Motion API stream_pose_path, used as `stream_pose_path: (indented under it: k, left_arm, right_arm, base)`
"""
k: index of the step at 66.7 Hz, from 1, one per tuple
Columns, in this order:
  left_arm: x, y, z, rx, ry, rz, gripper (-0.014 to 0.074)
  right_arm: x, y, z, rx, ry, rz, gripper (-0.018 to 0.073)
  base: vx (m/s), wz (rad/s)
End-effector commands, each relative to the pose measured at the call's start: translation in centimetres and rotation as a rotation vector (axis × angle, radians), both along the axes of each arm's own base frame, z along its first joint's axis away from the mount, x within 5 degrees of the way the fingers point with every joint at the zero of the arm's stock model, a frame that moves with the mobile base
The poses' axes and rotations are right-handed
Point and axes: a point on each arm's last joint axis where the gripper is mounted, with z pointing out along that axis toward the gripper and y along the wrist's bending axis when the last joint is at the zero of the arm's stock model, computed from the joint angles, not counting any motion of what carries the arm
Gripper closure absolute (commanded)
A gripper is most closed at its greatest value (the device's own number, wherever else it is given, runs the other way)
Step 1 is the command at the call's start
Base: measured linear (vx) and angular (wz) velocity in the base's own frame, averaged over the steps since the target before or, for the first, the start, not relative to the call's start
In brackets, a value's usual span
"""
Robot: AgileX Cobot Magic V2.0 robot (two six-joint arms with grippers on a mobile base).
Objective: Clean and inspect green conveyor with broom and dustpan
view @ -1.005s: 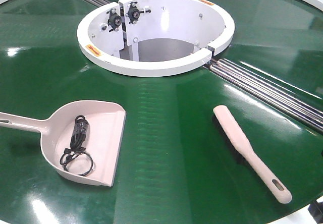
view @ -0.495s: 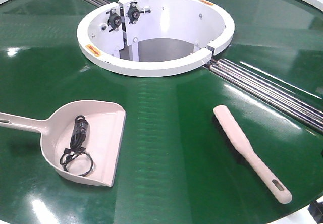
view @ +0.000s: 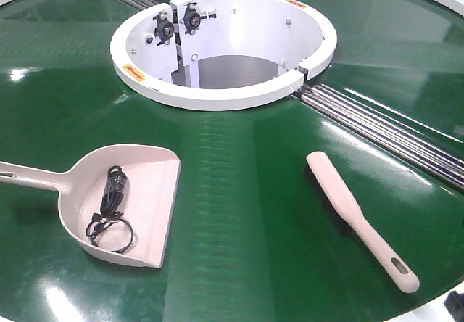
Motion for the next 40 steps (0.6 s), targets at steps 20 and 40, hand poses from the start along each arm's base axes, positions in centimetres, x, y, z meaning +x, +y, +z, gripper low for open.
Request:
stream_pose_path:
  k: [20,40]
  left_arm:
    - [0.0,0.0,-0.3,-0.020,-0.052,-0.008,0.0603]
    - [0.0,-0.1,-0.3,-0.020,-0.050,-0.008,0.0603]
  right_arm:
    - [-1.6,-1.0,-1.2,-0.131,-0.163,-0.103,0.0569]
    - [-2.7,-1.1,-4.4,-0.015,-0.206,-0.117,0.0569]
  base:
    - [0.00,0.00]
    - [0.00,0.00]
